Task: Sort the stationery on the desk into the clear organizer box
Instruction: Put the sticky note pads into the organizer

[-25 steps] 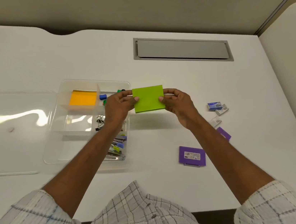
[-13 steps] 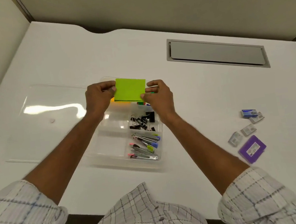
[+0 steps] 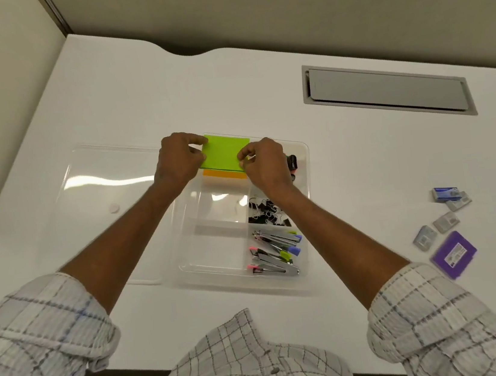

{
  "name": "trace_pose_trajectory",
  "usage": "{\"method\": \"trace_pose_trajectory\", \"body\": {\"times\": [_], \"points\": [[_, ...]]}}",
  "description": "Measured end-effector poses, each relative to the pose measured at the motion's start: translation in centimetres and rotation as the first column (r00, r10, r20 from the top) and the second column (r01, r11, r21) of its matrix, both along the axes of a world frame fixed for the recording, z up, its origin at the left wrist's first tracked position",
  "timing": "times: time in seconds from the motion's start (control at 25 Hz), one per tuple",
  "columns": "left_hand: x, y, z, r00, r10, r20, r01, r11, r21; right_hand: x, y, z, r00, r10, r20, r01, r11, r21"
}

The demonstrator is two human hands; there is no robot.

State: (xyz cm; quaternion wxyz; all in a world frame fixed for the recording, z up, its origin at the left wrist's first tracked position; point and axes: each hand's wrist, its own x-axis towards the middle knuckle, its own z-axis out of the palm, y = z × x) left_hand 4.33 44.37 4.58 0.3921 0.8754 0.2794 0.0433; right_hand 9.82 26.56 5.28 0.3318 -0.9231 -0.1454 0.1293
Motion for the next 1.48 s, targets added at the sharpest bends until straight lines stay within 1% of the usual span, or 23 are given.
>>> {"method": "trace_pose_trajectory", "body": {"times": [0.04,0.12,0.2,0.28,0.4,0.48,0.56,0.64,0.76,0.88,1.0,1.08,1.16,1.32,1.4,1.48], "points": [[0.0,0.3,-0.2,0.999,-0.050,-0.002,0.050,0.998,0.033,-0.1,-0.1,-0.1,0.997,0.043,0.064,-0.036,0.994,-0.105],[0.1,0.6,-0.7,0.983,-0.183,-0.023,0.185,0.977,0.111,-0.2,-0.2,-0.2,0.976,0.150,0.161,-0.094,0.946,-0.310],[0.3,0.5,-1.2,0.953,-0.300,-0.041,0.303,0.938,0.167,-0.2,-0.2,-0.3,0.956,0.212,0.201,-0.115,0.905,-0.409],[0.7,0.0,-1.4,0.914,-0.402,-0.057,0.404,0.887,0.224,-0.3,0.0,-0.3,0.944,0.229,0.239,-0.108,0.895,-0.433],[1.2,-1.0,-1.6,0.837,-0.531,-0.135,0.545,0.784,0.298,-0.3,0.4,-0.1,0.915,0.291,0.280,-0.139,0.878,-0.458],[1.7,-1.5,-1.7,0.797,-0.568,-0.203,0.604,0.740,0.297,-0.2,0.6,0.0,0.900,0.337,0.278,-0.165,0.851,-0.498],[2.2,-1.7,-1.8,0.752,-0.584,-0.305,0.657,0.699,0.282,0.1,0.6,0.1,0.894,0.356,0.272,-0.168,0.829,-0.534],[2.4,-1.7,-1.8,0.725,-0.564,-0.395,0.680,0.679,0.278,0.2,0.3,0.2,0.901,0.336,0.274,-0.157,0.842,-0.517],[2.7,-1.7,-1.9,0.728,-0.533,-0.432,0.666,0.701,0.256,-0.3,-0.9,0.4,0.905,0.300,0.303,-0.138,0.879,-0.456],[2.8,-2.0,-1.7,0.767,-0.515,-0.383,0.625,0.734,0.264,-1.1,-3.3,0.4,0.915,0.266,0.304,-0.117,0.895,-0.431],[2.1,-3.5,-0.9,0.847,-0.487,-0.213,0.529,0.812,0.246,-2.0,-6.8,0.4,0.936,0.207,0.285,-0.076,0.909,-0.410],[1.3,-5.4,0.2,0.866,-0.489,-0.104,0.499,0.836,0.228,-2.8,-9.9,0.2,0.942,0.159,0.297,-0.032,0.920,-0.390],[0.6,-8.2,1.2,0.852,-0.522,-0.032,0.515,0.826,0.229,-3.7,-13.3,0.0,0.949,0.104,0.299,0.009,0.935,-0.354],[-0.2,-15.1,2.5,0.803,-0.591,0.076,0.572,0.800,0.178,-5.0,-20.7,-0.8,0.966,-0.042,0.257,0.108,0.963,-0.248],[-0.2,-19.1,2.6,0.759,-0.641,0.114,0.619,0.765,0.177,-5.1,-24.5,-1.1,0.971,-0.122,0.205,0.173,0.953,-0.251],[-0.2,-23.3,2.2,0.696,-0.709,0.117,0.685,0.703,0.191,-5.2,-28.4,-1.5,0.973,-0.193,0.128,0.223,0.929,-0.295]]}}
